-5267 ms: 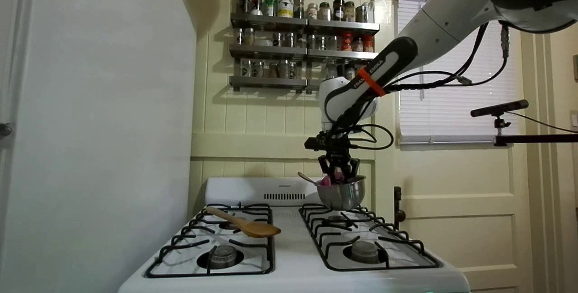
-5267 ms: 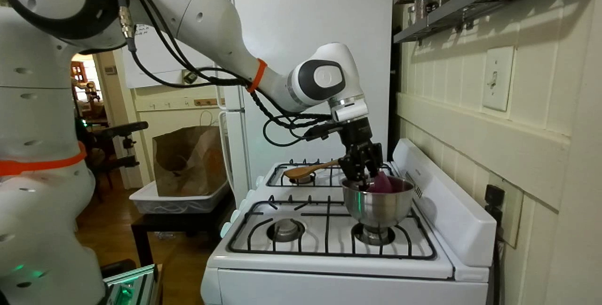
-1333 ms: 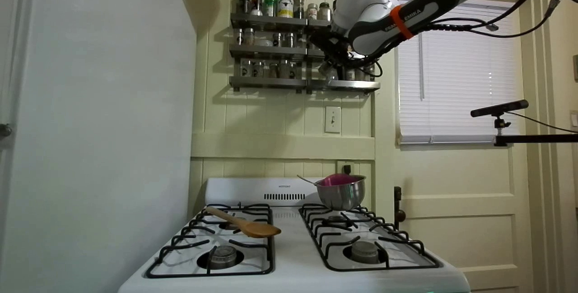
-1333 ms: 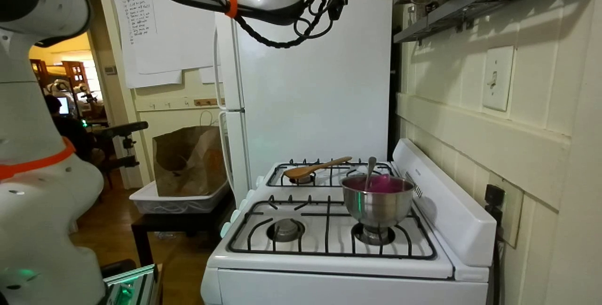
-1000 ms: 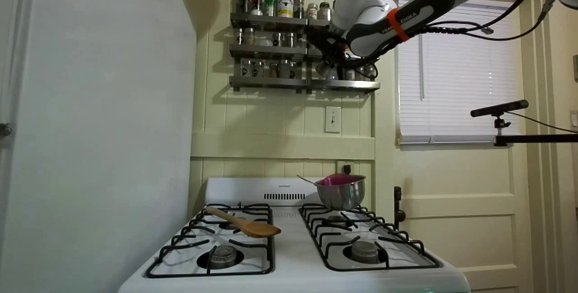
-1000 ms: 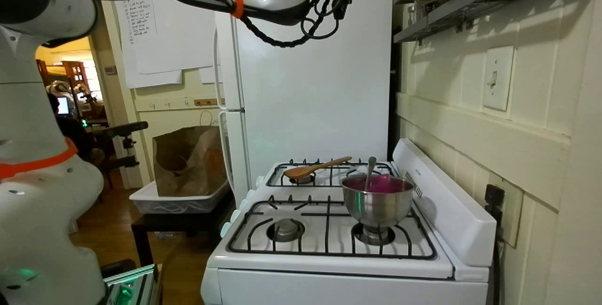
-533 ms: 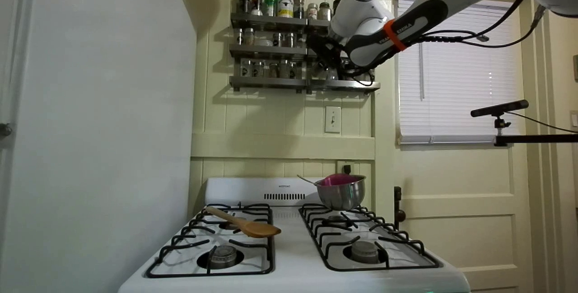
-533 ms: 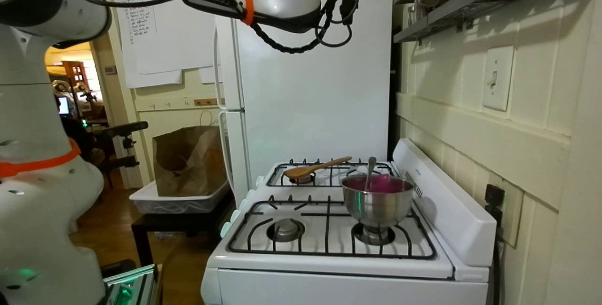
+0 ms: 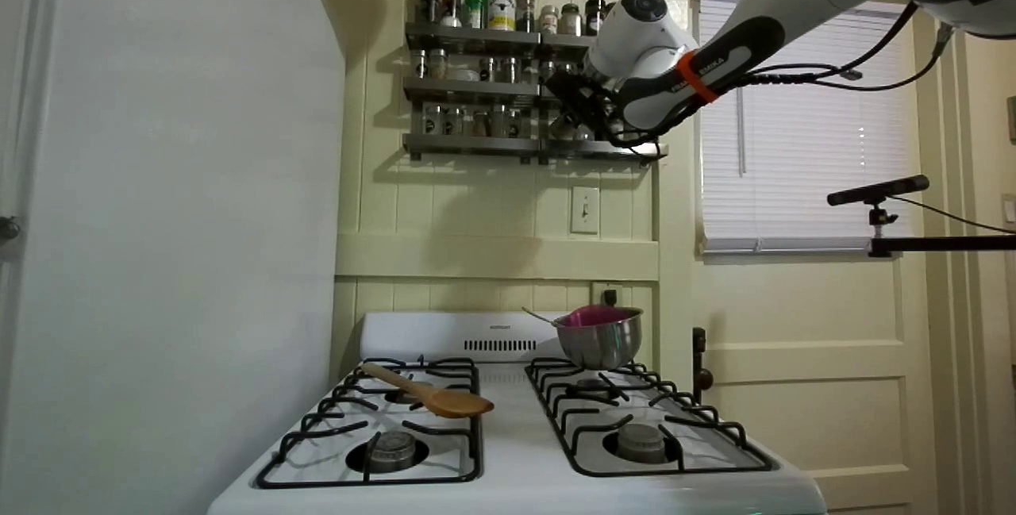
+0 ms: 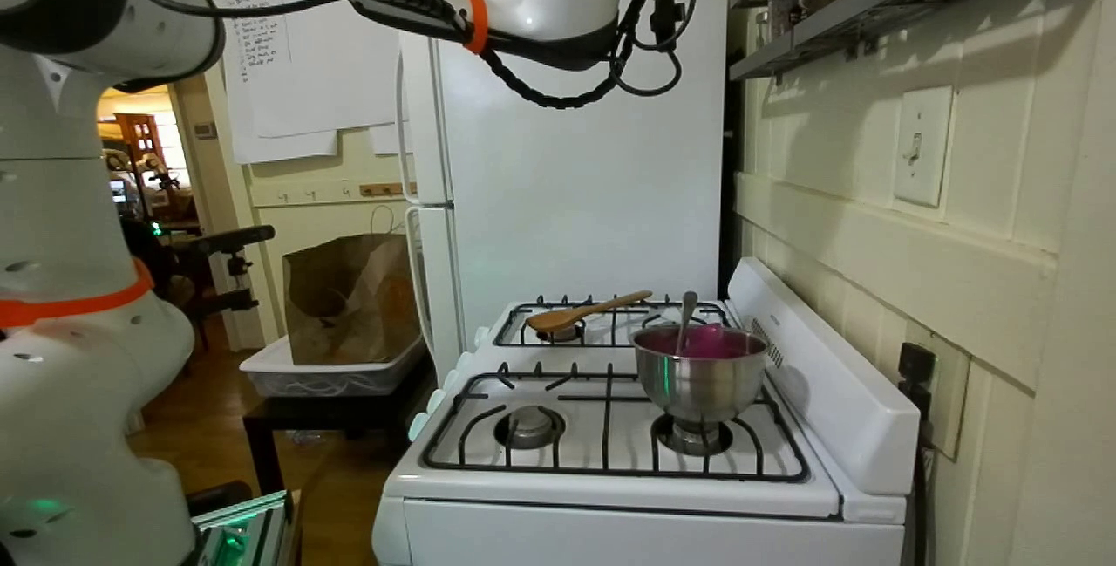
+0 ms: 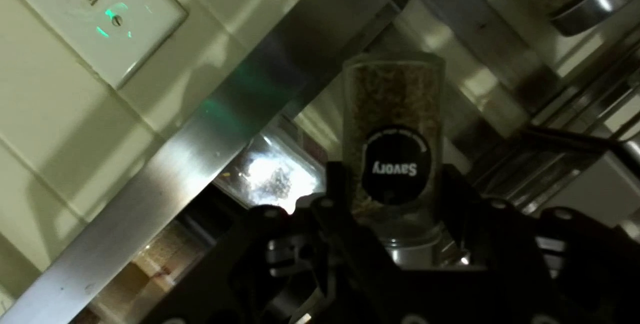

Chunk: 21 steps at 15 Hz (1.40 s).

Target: Remove the wooden spoon from the silver bowl and place it on the stove top and place the spice on the spice rack

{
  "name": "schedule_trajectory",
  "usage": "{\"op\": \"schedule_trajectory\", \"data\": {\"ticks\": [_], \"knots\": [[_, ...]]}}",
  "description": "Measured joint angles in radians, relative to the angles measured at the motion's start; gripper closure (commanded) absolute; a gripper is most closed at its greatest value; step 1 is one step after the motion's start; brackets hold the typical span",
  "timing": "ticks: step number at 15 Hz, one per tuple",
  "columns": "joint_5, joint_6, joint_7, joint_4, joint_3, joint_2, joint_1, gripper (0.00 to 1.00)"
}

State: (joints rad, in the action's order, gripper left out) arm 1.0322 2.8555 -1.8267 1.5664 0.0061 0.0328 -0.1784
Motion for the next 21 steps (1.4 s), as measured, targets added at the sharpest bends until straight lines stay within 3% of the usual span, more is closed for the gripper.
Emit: {"op": "schedule_trajectory", "data": {"ticks": [7, 13, 21], "knots": [[0.258, 0.014, -0.078, -0.023, -0.006, 0.01, 0.002, 0.76], [0.413, 0.014, -0.091, -0.023, 0.006, 0.011, 0.014, 0.76], [0.518, 0.014, -0.055, -0.023, 0.018, 0.01, 0.015, 0.76]]}}
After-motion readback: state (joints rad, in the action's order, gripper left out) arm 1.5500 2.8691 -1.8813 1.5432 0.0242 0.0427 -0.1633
